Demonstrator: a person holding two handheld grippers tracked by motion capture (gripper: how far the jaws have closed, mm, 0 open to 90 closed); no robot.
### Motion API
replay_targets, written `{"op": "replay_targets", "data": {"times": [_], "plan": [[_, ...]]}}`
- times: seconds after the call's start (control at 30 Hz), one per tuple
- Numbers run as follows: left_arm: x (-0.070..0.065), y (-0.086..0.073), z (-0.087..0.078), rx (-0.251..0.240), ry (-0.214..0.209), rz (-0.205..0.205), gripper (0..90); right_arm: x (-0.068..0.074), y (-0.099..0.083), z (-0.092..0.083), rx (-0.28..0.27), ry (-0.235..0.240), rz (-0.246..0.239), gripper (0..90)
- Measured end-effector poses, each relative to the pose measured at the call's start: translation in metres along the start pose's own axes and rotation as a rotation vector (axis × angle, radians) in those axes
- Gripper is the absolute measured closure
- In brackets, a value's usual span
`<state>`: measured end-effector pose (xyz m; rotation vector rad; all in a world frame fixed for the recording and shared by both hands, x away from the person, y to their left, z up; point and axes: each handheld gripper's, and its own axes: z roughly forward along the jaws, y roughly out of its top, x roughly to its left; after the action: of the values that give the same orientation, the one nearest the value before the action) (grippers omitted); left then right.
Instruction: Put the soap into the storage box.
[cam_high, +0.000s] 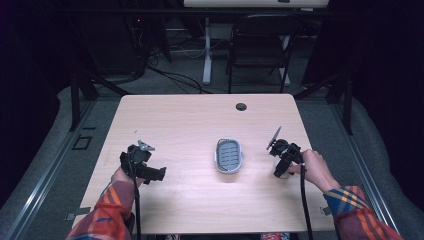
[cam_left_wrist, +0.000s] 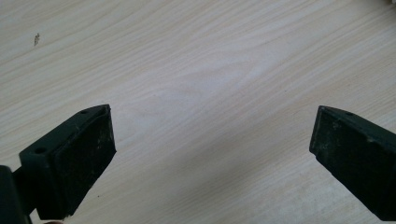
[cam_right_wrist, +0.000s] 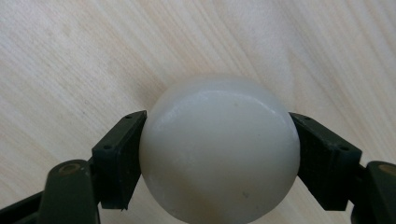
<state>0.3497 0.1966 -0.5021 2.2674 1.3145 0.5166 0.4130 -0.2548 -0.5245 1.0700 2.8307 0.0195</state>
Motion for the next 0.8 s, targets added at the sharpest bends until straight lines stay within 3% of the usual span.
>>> {"op": "replay_targets", "data": {"times": [0.2,0.23,0.3,0.33,0.47,0.57,0.8], "plan": [[0.000,0.000,0.000,-0.001,-0.002,0.001,0.2,0.004,0.011,-0.003,-0.018,-0.011,-0.023,24.0],[0.000,0.000,0.000,-0.001,-0.002,0.001,0.2,0.007,0.011,-0.002,-0.048,-0.001,0.000,24.0],[0.000,0.000,0.000,-0.002,-0.002,0.001,0.2,0.007,0.013,-0.003,-0.035,-0.009,-0.014,24.0],[0.000,0.000,-0.001,-0.002,-0.003,0.001,0.2,0.007,0.017,-0.005,-0.017,-0.022,-0.043,24.0],[0.000,0.000,0.000,0.000,-0.005,0.004,0.2,0.011,0.021,-0.005,-0.045,-0.019,-0.031,24.0],[0.000,0.000,0.000,-0.001,-0.005,0.004,0.2,0.011,0.026,-0.007,-0.034,-0.031,-0.057,24.0],[0.000,0.000,0.000,0.001,-0.007,0.007,0.2,0.013,0.033,-0.010,-0.030,-0.030,-0.068,24.0]]}}
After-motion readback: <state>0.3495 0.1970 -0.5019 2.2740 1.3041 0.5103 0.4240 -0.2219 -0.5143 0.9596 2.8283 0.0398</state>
